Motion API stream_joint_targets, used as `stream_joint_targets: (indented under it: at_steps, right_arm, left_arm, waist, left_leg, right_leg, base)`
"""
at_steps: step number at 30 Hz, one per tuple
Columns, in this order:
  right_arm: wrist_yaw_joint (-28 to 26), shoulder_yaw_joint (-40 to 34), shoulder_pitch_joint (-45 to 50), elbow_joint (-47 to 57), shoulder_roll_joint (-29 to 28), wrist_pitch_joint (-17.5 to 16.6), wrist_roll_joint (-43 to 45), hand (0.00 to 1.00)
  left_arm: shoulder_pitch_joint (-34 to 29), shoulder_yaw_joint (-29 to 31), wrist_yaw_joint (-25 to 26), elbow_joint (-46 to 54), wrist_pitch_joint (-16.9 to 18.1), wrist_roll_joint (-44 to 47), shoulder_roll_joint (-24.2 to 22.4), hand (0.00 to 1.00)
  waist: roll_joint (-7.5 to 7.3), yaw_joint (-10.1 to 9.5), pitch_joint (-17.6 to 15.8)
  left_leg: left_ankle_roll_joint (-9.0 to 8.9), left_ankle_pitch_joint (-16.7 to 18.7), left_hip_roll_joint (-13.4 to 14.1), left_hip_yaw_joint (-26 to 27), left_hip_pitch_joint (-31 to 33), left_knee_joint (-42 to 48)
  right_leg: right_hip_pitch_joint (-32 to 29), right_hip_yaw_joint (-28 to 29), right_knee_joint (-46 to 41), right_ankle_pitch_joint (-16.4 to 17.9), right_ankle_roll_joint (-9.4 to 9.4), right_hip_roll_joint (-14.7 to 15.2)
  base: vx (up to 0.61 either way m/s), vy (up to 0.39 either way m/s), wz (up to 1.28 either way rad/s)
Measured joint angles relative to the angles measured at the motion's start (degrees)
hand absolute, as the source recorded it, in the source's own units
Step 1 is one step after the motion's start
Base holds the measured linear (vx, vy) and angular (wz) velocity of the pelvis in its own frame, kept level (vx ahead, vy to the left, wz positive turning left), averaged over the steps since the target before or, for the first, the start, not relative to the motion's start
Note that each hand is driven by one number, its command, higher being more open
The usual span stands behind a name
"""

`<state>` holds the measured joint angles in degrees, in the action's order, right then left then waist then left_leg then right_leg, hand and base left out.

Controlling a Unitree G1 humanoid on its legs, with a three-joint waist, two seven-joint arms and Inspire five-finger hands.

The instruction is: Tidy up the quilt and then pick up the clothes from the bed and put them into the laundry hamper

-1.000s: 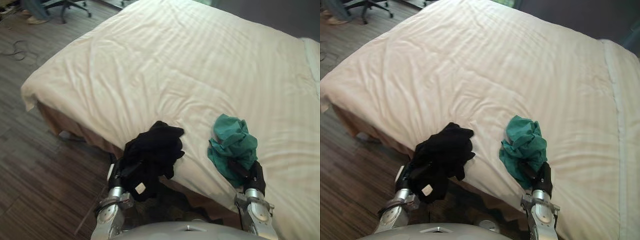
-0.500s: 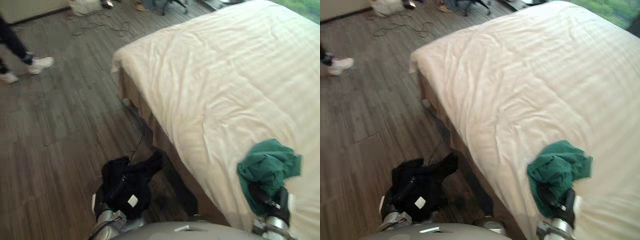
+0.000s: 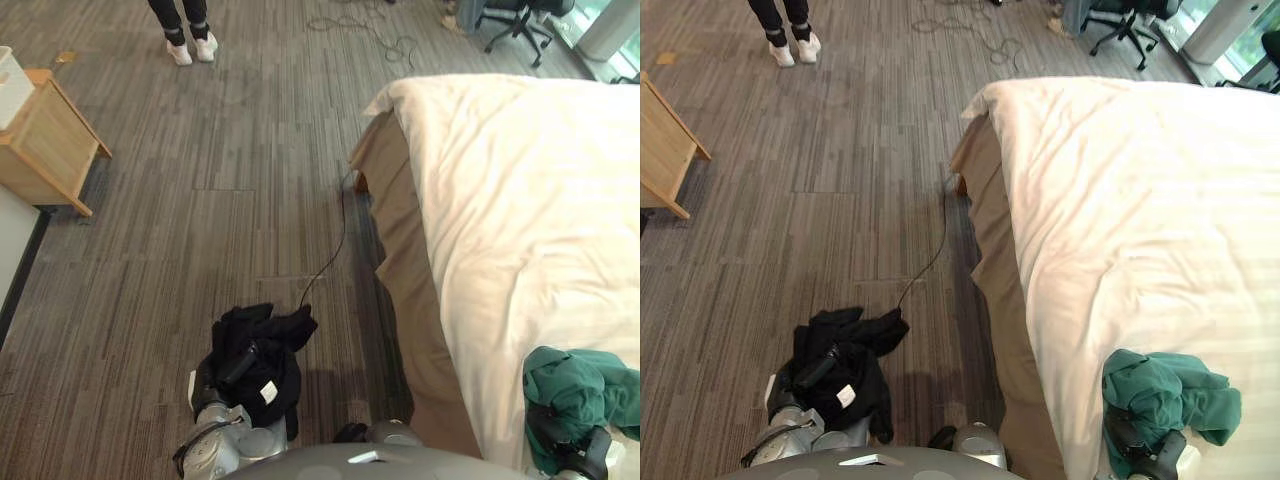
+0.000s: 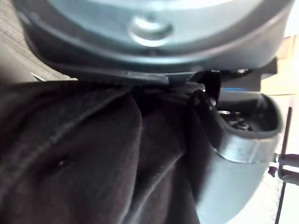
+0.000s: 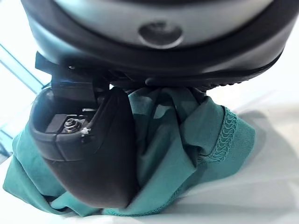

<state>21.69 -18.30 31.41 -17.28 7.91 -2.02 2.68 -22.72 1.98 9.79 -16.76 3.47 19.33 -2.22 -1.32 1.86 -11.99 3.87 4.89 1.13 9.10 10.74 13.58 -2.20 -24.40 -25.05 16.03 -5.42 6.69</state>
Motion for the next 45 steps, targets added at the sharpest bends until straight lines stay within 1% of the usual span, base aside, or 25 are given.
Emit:
stream_joint_targets:
  at_steps: [1, 4, 5, 6, 7, 8, 10, 11, 17, 21, 27, 28, 29, 30, 31, 32, 34, 36, 37, 38, 39, 40, 41, 44, 45]
  right_arm:
    - [0.01, 0.74, 1.25, -0.03, -0.36, 0.01, 0.0, 0.0]
    - [0.12, 0.97, 4.05, 0.16, -1.33, -0.04, -0.01, 0.0]
    - [0.13, 0.97, 4.62, 0.31, -1.33, -0.11, 0.07, 0.0]
    - [0.13, 1.04, 5.73, 0.31, -1.56, -0.49, 0.42, 0.0]
    - [0.13, 1.17, 6.03, 0.33, -1.79, -0.48, 0.6, 0.0]
    - [0.13, 2.23, 6.42, 0.32, -2.16, -0.49, 1.13, 0.0]
    - [0.13, 3.52, 6.48, 0.56, -2.2, -0.49, 2.36, 0.0]
    - [0.12, 8.35, 8.57, 0.44, -1.16, -1.21, 2.33, 0.0]
    - [0.11, 8.31, 7.61, -1.53, -0.9, -2.74, 2.35, 0.0]
    - [-0.04, 6.37, 3.35, -9.15, 0.02, -5.61, 3.55, 0.0]
    - [-1.26, 0.14, -2.09, -16.47, 0.57, -6.27, 5.92, 0.0]
    - [-1.26, -0.94, -3.27, -16.69, 0.86, -6.21, 6.85, 0.0]
    - [-1.25, -2.06, -3.91, -16.29, 0.89, -5.95, 6.86, 0.0]
    - [-1.22, -2.63, -3.95, -15.94, 0.57, -5.84, 6.87, 0.0]
    - [-0.73, -3.96, -3.96, -14.96, 0.32, -5.49, 6.88, 0.0]
    - [0.07, -5.56, -3.17, -14.24, 1.08, -4.44, 6.67, 0.0]
    - [1.11, -6.63, -2.94, -14.22, 1.01, -2.97, 6.55, 0.0]
    - [1.68, -7.16, -2.9, -13.64, 0.97, -2.23, 6.45, 0.0]
    - [1.98, -7.47, -2.86, -12.91, 0.83, -1.93, 5.58, 0.0]
    - [2.64, -8.17, -2.93, -10.86, -0.67, -1.17, 4.29, 0.0]
    - [3.05, -8.2, -2.2, -9.16, -0.67, -0.65, 4.22, 0.0]
    - [3.9, -8.78, -2.22, -7.6, -0.86, 0.41, 2.55, 0.0]
    - [4.18, -9.25, -2.4, -6.96, -1.53, 1.4, 1.93, 0.0]
    - [4.22, -9.28, -2.43, -5.99, -1.5, 1.93, -0.23, 0.0]
    - [4.31, -9.28, -2.41, -4.49, -1.77, 2.79, -0.37, 0.0]
  left_arm:
    - [0.23, -1.66, -0.15, 0.68, 0.3, -0.27, 0.0, 0.0]
    - [0.82, -5.12, -0.15, 0.8, 0.07, -1.95, 0.0, 0.0]
    - [0.83, -5.51, -0.13, 0.82, 0.05, -1.96, 0.01, 0.0]
    - [0.87, -6.44, -0.01, 0.57, -0.31, -1.95, 0.25, 0.0]
    - [0.78, -6.92, -0.01, 0.57, -0.49, -1.96, 0.56, 0.0]
    - [1.12, -7.66, -0.01, 0.58, -0.54, -1.95, 1.58, 0.0]
    - [2.16, -8.4, -0.02, 0.58, -1.06, -1.96, 2.91, 0.0]
    - [2.64, -12.93, -1.12, 0.69, -1.44, -1.98, 5.44, 0.0]
    - [4.0, -12.88, -1.12, -0.41, -1.45, -1.98, 5.64, 0.0]
    - [12.22, -12.96, -1.21, -11.0, -1.49, -1.96, 5.72, 0.0]
    - [20.12, -15.65, -1.82, -20.74, -1.17, -1.89, 7.05, 0.0]
    - [20.96, -15.61, -1.84, -22.3, -1.17, -1.87, 6.96, 0.0]
    - [21.43, -15.57, -1.94, -23.16, -1.15, -1.86, 6.84, 0.0]
    - [21.78, -15.47, -2.02, -23.75, -1.15, -1.84, 6.82, 0.0]
    - [22.71, -15.44, -2.4, -24.98, -1.12, -1.82, 6.57, 0.0]
    - [21.1, -15.63, -2.7, -24.77, -1.02, -1.82, 5.32, 0.0]
    - [19.83, -15.98, -2.7, -24.67, -0.66, -1.83, 4.92, 0.0]
    - [19.59, -16.18, -2.42, -24.78, -0.76, -1.83, 5.5, 0.0]
    - [19.62, -16.01, -2.23, -24.91, -0.82, -1.83, 5.61, 0.0]
    - [20.09, -15.12, -2.02, -25.39, -0.9, -1.83, 5.51, 0.0]
    - [19.56, -15.23, -1.96, -25.48, -0.89, -1.83, 5.14, 0.0]
    - [18.69, -15.33, -2.13, -25.93, -0.95, -1.83, 4.92, 0.0]
    - [18.21, -15.59, -2.05, -25.75, -1.05, -1.84, 4.92, 0.0]
    - [18.0, -15.66, -2.2, -25.47, -0.71, -1.88, 5.05, 0.0]
    - [18.02, -15.61, -2.18, -25.56, -0.8, -1.9, 5.09, 0.0]
  waist:
    - [0.15, 0.99, 0.04]
    - [-0.73, 1.6, -0.12]
    - [-1.04, 1.6, -0.2]
    - [-1.31, 1.63, -0.32]
    - [-1.32, 1.49, -0.32]
    - [-2.56, 1.46, -0.01]
    - [-2.9, 1.12, -0.67]
    - [-1.44, -0.38, 0.37]
    - [-1.44, -0.38, 0.42]
    - [-1.39, -0.06, 2.83]
    - [-0.92, 0.45, 3.33]
    - [-0.55, 1.27, 3.49]
    - [-0.61, 2.15, 3.52]
    - [-2.2, 2.57, 4.01]
    - [-1.53, 2.71, 3.4]
    - [0.51, 2.45, 3.73]
    - [1.09, 2.06, 4.06]
    - [1.16, 1.51, 4.03]
    - [1.04, 1.92, 4.05]
    - [-1.8, 1.81, 3.79]
    - [-0.07, 1.05, 3.56]
    - [1.04, 0.93, 3.8]
    - [0.75, 0.9, 4.25]
    - [0.89, 0.5, 4.29]
    - [0.76, 0.81, 4.52]
  left_leg:
    - [-0.24, -2.88, -1.24, -3.45, -0.46, -4.2]
    - [-0.71, -7.99, -5.53, -9.87, -1.43, -11.31]
    - [-1.02, -8.2, -6.26, -10.59, -1.63, -11.9]
    - [-1.84, -8.77, -7.04, -11.85, -2.61, -14.11]
    - [-1.9, -8.72, -7.03, -11.69, -3.28, -15.34]
    - [-1.61, -8.82, -6.32, -10.52, -3.88, -16.72]
    - [-0.22, -9.85, -5.28, -9.22, -2.41, -12.54]
    - [-3.19, -14.35, -4.53, -12.52, -5.22, -18.69]
    - [-2.68, -13.65, -4.3, -10.58, -5.32, -18.71]
    - [-2.2, -13.02, -4.06, -6.51, -5.35, -18.71]
    - [-1.59, -12.32, -5.42, -6.32, -7.43, -18.76]
    - [-2.33, -11.25, -5.84, -5.87, -7.24, -18.77]
    - [-5.27, -6.86, -6.72, -4.5, -6.98, -18.76]
    - [-4.2, -3.97, -7.39, -2.34, -6.58, -17.05]
    - [6.8, -2.62, -5.36, -0.35, -2.63, -4.8]
    - [-0.47, -4.94, -3.45, -3.14, -3.56, -5.4]
    - [-2.07, -7.3, -4.72, -5.24, -6.27, -11.47]
    - [-3.2, -8.01, -6.25, -6.57, -7.97, -18.13]
    - [-6.28, -5.6, -7.06, -6.6, -7.47, -18.9]
    - [3.72, -4.12, -8.38, -4.16, -3.98, -6.9]
    - [3.49, -2.23, -6.25, -4.81, -3.5, -2.57]
    - [-0.72, -1.59, -4.9, -6.47, -4.55, -2.65]
    - [-2.22, -2.91, -5.53, -7.75, -5.94, -5.8]
    - [-2.45, -6.21, -7.35, -8.9, -9.04, -16.48]
    - [-4.82, -4.6, -8.04, -8.6, -9.62, -18.87]
  right_leg:
    - [-0.81, 6.38, 2.99, 0.06, 1.02, -2.41]
    - [-2.04, 15.25, 7.49, -0.05, 1.47, -4.1]
    - [-1.96, 16.23, 8.16, -0.18, 1.75, -4.21]
    - [-0.85, 16.43, 9.33, -1.94, 4.7, -4.31]
    - [-0.3, 15.23, 10.2, -2.21, 5.09, -4.33]
    - [0.34, 11.96, 12.81, -3.73, 6.2, -3.6]
    - [0.71, 9.67, 12.77, -4.81, 6.89, -3.72]
    - [1.5, 11.99, 14.0, -4.72, 6.84, -5.95]
    - [1.39, 12.46, 14.1, -5.15, 7.1, -5.85]
    - [1.39, 13.61, 14.48, -7.16, 7.04, -5.22]
    - [4.08, 14.5, 15.72, -7.99, 8.22, -4.07]
    - [4.43, 14.15, 16.7, -8.88, 8.62, -3.88]
    - [4.89, 12.94, 18.37, -10.24, 8.8, -2.65]
    - [5.23, 12.1, 19.38, -11.09, 8.91, -0.2]
    - [4.94, 10.78, 16.9, -10.51, 9.63, 0.98]
    - [5.9, 11.75, 16.24, -8.37, 10.1, -0.54]
    - [6.89, 13.84, 18.11, -7.45, 9.14, -0.79]
    - [6.73, 14.95, 20.14, -8.15, 10.19, -1.05]
    - [6.67, 14.78, 21.53, -8.36, 10.46, -0.81]
    - [6.5, 13.08, 21.31, -10.17, 11.76, 3.36]
    - [6.61, 13.03, 20.53, -9.66, 11.65, 1.97]
    - [7.2, 14.1, 20.2, -10.4, 12.31, 0.93]
    - [7.44, 14.45, 20.44, -9.83, 11.68, 1.16]
    - [7.22, 14.99, 22.48, -10.17, 12.17, 1.67]
    - [7.2, 14.67, 23.56, -10.22, 12.22, 2.43]
  base:
    - [-0.08, -0.02, 1.2]
    - [-0.08, -0.013, 1.32]
    - [-0.12, -0.037, 0.96]
    - [-0.1, -0.041, 0.63]
    - [-0.12, -0.043, 0.7]
    - [-0.05, -0.014, 0.38]
    - [-0.02, -0.018, 0.2]
    - [0.0, -0.017, 0.04]
    - [0.0, 0.001, -0.06]
    - [0.01, 0.021, -0.26]
    - [0.02, 0.063, -0.03]
    - [-0.01, 0.089, 0.15]
    - [-0.03, 0.157, 0.28]
    - [-0.04, 0.16, 0.48]
    - [-0.04, 0.169, 0.48]
    - [-0.02, 0.087, 0.49]
    - [-0.04, 0.155, 0.45]
    - [-0.04, 0.093, 0.4]
    - [-0.04, 0.082, 0.44]
    - [-0.04, 0.082, 0.31]
    - [0.0, 0.101, 0.1]
    - [-0.02, 0.067, 0.02]
    - [-0.03, 0.071, 0.18]
    - [-0.05, 0.015, 0.4]
    - [-0.04, 0.028, 0.33]
